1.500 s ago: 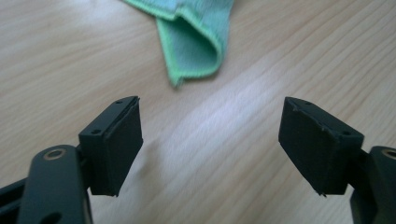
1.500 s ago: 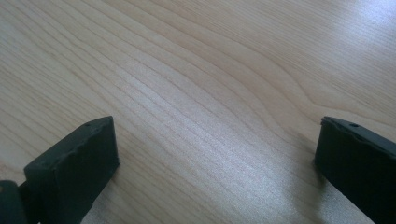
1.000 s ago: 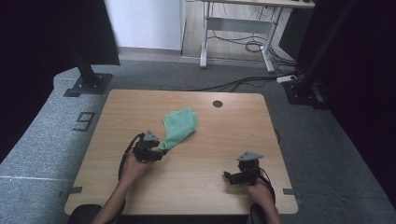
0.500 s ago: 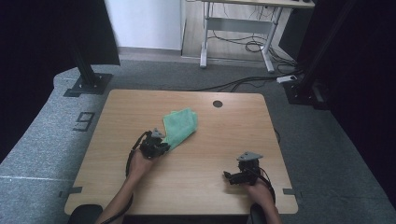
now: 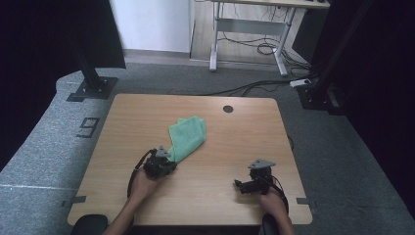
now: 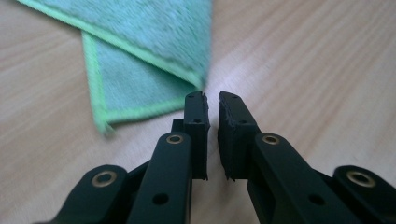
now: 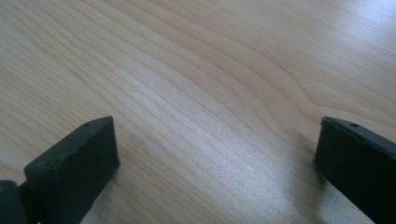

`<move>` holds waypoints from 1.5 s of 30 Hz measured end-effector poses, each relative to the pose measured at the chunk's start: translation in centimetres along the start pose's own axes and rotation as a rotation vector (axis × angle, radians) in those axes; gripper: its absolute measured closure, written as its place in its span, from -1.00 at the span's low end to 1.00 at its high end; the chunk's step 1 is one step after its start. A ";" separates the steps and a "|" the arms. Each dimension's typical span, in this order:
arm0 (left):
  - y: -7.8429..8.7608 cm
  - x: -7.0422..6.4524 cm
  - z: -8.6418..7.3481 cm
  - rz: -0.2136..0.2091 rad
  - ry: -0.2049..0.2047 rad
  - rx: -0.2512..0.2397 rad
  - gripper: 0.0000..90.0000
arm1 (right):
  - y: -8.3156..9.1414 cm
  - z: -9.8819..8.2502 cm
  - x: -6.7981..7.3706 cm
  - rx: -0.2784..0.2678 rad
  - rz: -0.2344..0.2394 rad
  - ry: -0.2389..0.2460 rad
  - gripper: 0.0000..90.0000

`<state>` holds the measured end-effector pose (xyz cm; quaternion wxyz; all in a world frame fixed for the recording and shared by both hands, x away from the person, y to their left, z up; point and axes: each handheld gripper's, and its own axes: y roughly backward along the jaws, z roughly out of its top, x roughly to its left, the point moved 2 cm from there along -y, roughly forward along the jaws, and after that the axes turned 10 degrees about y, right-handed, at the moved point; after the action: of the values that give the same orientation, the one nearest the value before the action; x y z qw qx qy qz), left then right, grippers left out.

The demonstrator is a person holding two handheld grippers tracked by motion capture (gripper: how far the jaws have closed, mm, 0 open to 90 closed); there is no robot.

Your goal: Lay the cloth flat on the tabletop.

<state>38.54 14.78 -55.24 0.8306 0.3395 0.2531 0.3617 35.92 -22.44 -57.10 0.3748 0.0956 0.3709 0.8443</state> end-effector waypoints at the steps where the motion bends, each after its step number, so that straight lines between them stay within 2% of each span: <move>1: 0.1 -0.1 -0.1 0.003 -0.005 0.000 0.81 | 0.0 0.0 0.0 0.000 0.000 0.000 -1.00; 4: 0.6 0.0 0.2 -0.003 0.007 -0.029 0.76 | 0.0 0.0 0.0 0.000 0.000 0.000 -1.00; 7: 0.8 0.4 1.2 -0.019 0.047 -0.061 0.40 | 0.0 0.0 0.0 0.000 0.000 0.000 -1.00; 11: -0.3 0.4 2.5 -0.016 0.038 -0.050 0.26 | 0.0 0.0 0.0 0.000 0.000 0.000 -1.00; 12: -0.7 0.4 2.7 -0.006 0.031 -0.038 0.30 | 0.0 0.0 0.0 0.000 0.000 0.000 -1.00; 14: -1.6 0.5 2.9 0.027 0.017 -0.010 0.50 | 0.0 0.0 0.0 0.000 0.000 0.000 -1.00; 15: -1.8 0.6 2.8 0.035 0.011 0.004 0.66 | 0.0 0.0 0.0 0.000 0.000 0.000 -1.00; 18: -1.8 0.6 2.4 0.022 0.031 -0.009 0.88 | 0.0 0.0 0.0 0.000 0.000 0.000 -1.00; 21: -1.2 0.3 1.9 0.018 0.025 -0.005 0.90 | 0.0 0.0 0.0 0.000 0.000 0.000 -1.00; 29: -0.1 -1.1 -0.3 -0.024 0.024 -0.017 0.89 | 0.0 0.0 0.0 0.000 0.000 0.000 -1.00; 34: 0.2 -2.7 -1.2 -0.055 -0.010 -0.006 0.86 | 0.0 0.0 0.0 0.000 0.000 0.000 -1.00; 37: 0.5 -2.9 -1.3 -0.081 -0.016 -0.007 0.74 | 0.0 0.0 0.0 0.000 0.000 0.000 -1.00; 40: 1.6 -2.4 -0.9 -0.106 0.000 -0.040 0.38 | 0.0 0.0 0.0 0.000 0.000 0.000 -1.00; 42: 2.5 -1.8 -0.5 -0.111 0.014 -0.063 0.22 | 0.0 0.0 0.0 0.000 0.000 0.000 -1.00; 43: 3.0 -1.4 -0.4 -0.102 0.020 -0.071 0.15 | 0.0 0.0 0.0 0.000 0.000 0.000 -1.00; 45: 3.5 -0.6 -0.3 -0.059 0.031 -0.091 0.04 | 0.0 0.0 0.0 0.000 0.000 0.000 -1.00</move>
<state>36.46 16.27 -52.70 0.8514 0.2882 0.2591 0.3535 35.92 -22.44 -57.10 0.3748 0.0956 0.3710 0.8442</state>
